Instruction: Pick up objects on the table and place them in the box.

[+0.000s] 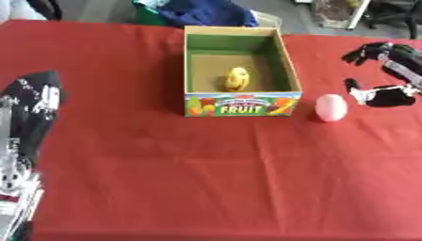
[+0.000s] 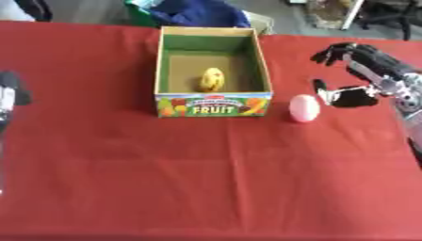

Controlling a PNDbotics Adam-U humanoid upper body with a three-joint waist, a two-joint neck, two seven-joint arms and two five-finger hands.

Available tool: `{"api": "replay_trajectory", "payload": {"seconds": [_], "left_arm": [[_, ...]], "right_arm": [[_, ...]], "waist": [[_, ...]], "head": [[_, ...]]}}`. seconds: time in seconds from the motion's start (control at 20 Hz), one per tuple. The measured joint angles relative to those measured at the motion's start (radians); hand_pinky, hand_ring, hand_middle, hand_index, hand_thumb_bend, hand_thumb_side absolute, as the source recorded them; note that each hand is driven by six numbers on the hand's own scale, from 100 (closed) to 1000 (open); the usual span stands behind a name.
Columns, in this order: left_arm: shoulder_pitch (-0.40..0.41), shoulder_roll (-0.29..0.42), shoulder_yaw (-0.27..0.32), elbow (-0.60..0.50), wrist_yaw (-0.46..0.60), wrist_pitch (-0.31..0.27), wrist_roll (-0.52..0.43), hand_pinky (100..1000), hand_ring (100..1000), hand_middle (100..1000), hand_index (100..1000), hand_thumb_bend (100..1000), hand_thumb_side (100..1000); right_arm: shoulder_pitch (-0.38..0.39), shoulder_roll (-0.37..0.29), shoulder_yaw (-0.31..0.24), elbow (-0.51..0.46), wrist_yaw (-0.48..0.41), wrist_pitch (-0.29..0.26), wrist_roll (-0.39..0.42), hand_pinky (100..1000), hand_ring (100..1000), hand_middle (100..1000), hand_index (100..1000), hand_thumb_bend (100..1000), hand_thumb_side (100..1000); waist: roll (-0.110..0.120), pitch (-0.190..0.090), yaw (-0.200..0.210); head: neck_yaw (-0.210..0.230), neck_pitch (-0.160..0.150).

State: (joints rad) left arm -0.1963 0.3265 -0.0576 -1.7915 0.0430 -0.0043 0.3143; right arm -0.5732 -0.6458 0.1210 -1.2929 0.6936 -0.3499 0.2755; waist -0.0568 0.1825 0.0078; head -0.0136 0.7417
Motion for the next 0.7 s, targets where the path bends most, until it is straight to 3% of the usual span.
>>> {"api": "replay_trajectory", "payload": {"seconds": [0.2,0.7], "left_arm": [[0.000,0.000,0.000,0.000,0.000,0.000,0.000,622,583,546,669,273,536],[0.000,0.000,0.000,0.000,0.000,0.001,0.001,622,583,547,670,272,536]], "right_arm": [[0.017,0.003,0.003,0.035,0.025,-0.005,0.010,826,746,741,859,137,371],[0.029,0.022,0.022,0.080,0.074,-0.028,0.029,834,755,748,866,275,406]], "waist": [[0.000,0.000,0.000],[0.005,0.000,-0.001]], "head": [[-0.006,0.000],[-0.010,0.004]]}}
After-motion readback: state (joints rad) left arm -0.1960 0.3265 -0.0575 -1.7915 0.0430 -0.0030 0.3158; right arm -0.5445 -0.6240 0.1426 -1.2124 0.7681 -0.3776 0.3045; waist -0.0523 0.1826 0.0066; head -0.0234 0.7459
